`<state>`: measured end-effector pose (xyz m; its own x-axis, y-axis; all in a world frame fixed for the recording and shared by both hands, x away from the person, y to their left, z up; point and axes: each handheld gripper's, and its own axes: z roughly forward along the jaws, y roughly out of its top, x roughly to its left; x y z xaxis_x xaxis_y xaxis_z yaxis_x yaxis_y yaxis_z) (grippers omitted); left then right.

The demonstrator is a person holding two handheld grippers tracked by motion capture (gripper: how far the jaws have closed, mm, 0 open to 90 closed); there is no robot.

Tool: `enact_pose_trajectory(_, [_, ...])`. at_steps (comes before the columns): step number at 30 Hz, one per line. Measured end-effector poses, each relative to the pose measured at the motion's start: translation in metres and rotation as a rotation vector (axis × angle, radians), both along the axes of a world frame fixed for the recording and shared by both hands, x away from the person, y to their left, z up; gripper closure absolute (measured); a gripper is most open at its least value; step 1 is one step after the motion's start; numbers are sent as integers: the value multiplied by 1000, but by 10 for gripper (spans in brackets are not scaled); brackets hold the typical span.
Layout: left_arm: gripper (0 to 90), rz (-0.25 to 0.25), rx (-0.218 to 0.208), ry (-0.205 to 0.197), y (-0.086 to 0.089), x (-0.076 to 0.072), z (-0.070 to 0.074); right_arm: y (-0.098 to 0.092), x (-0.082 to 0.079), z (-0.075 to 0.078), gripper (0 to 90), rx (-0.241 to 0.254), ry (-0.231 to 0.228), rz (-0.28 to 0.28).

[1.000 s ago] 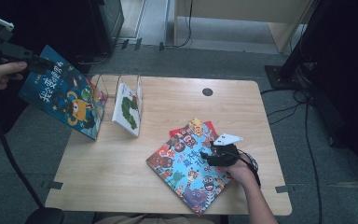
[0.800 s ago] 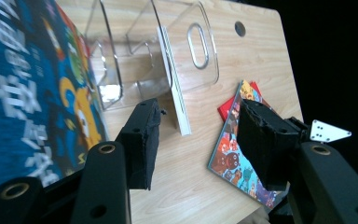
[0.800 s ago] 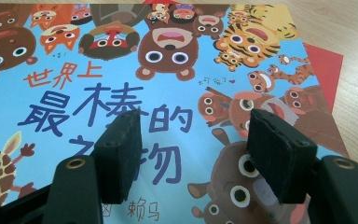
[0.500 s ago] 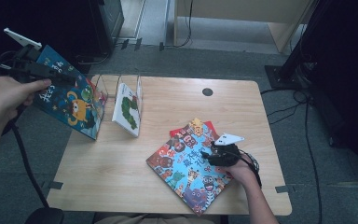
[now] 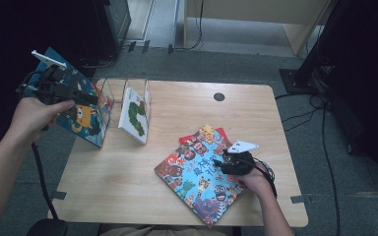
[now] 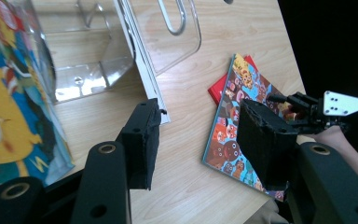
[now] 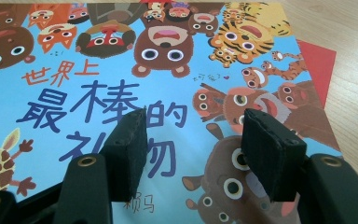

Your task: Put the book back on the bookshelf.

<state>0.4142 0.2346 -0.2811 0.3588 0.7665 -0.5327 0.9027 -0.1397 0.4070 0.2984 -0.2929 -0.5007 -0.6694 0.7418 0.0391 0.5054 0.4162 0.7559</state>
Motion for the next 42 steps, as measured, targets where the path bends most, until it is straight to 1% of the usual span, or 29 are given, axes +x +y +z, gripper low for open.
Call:
enact_pose_trajectory(2, [496,-6,6,-1,-3,-2,-3,0,0,0,412,0,0,1])
enact_pose_trajectory(5, [499,-16,-8,-6,-7,-5,-9,0,0,0,415,0,-1,0])
enact_pose_trajectory(8, [502,-29,-4,-5,-12,-8,-15,-1,0,0,421,0,2,-1])
enact_pose_trajectory(10, [507,-33,-11,-10,-15,-10,-18,-1,0,0,427,-1,4,-5])
enact_pose_trajectory(14, [511,-57,-4,-16,-24,-15,-27,-1,-1,0,438,3,5,-9])
enact_pose_trajectory(16, [518,-67,-16,-23,-28,-17,-32,-2,0,0,444,3,1,-8])
enact_pose_trajectory(18, [531,-77,-15,-24,-32,-19,-38,-3,-1,1,457,0,2,-10])
enact_pose_trajectory(22, [547,-93,-30,-17,-39,-23,-51,-5,-1,1,489,1,5,-19])
enact_pose_trajectory(23, [548,-97,-34,-20,-41,-24,-55,-6,-1,1,500,1,0,-20])
enact_pose_trajectory(24, [563,-99,-32,-18,-42,-24,-57,-6,-1,1,502,2,0,-21])
enact_pose_trajectory(25, [565,-104,-28,-28,-45,-26,-61,-6,-2,1,506,2,-1,-22])
enact_pose_trajectory(27, [569,-114,-24,-25,-50,-28,-67,-7,-2,1,522,3,2,-22])
enact_pose_trajectory(30, [578,-127,-31,-13,-57,-30,-76,-8,-2,1,540,2,1,-22])
enact_pose_trajectory(33, [598,-137,-31,-18,-62,-32,-83,-9,-3,1,555,1,1,-23])
enact_pose_trajectory(35, [606,-134,-34,-22,-65,-34,-89,-10,-3,1,572,2,1,-22])
enact_pose_trajectory(38, [634,-153,-32,-13,-74,-37,-100,-12,-4,2,621,1,2,-24])
enact_pose_trajectory(40, [644,-158,-37,-12,-78,-38,-107,-15,-5,1,632,5,3,-28])
enact_pose_trajectory(42, [666,-169,-34,-12,-83,-39,-112,-18,-6,2,640,11,10,-43])
